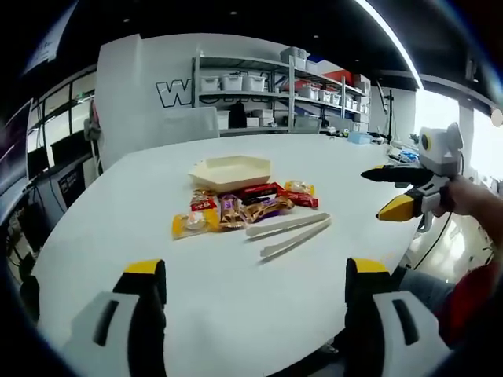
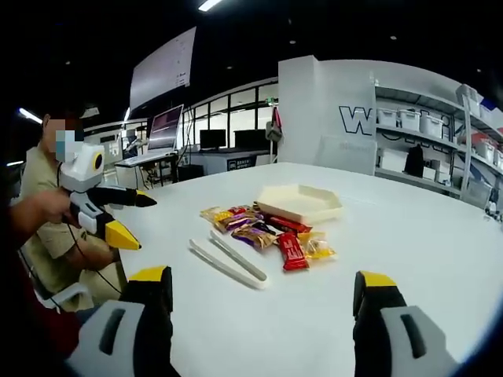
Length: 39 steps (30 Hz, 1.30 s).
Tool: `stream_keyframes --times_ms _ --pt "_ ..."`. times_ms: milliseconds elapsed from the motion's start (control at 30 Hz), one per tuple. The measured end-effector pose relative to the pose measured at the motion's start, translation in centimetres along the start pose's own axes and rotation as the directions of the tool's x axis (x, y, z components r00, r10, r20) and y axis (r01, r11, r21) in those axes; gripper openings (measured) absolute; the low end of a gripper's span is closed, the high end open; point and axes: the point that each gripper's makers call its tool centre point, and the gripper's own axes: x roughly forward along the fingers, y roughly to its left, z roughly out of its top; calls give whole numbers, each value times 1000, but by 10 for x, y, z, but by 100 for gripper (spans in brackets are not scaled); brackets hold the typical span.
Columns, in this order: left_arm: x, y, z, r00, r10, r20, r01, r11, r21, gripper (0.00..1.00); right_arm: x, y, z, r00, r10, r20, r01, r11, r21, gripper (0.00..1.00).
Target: Place the target food into the container with the food tongs after gripping and lifting it, then release it inside without dropping or visibly crushing the food.
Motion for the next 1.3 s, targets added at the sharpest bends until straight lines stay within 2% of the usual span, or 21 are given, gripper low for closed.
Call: stream_keyframes --times_ms 133,267,500,700,900,1067,1167,1300 --pt "4 -1 -5 1000 -13 -10 13 1000 -6 89 3 3 -1 1000 14 16 -14 1000 -1 88" --pt "7 -2 -8 999 -32 -20 33 999 8 82 7 4 0 999 24 37 -24 1000 2 83" --pt "16 0 -9 999 -45 -21 45 999 20 74 15 3 -2 999 28 37 -27 999 -43 66" --pt "27 -10 -13 992 -119 -43 122 991 58 57 28 8 -12 998 60 6 -60 997 -43 59" --pt "35 -20 -15 983 -175 -60 180 979 100 34 40 14 -22 996 87 -29 -89 994 -59 55" --pt "45 -20 -16 980 -182 -80 191 972 136 32 48 13 -22 996 87 -30 -89 993 -80 50" --pt "50 -21 -16 977 -195 -87 206 968 145 28 53 13 -22 994 98 -36 -101 992 -71 45" --pt "57 -24 -20 970 -216 -115 233 958 166 25 60 10 -23 995 96 -39 -99 992 -75 44"
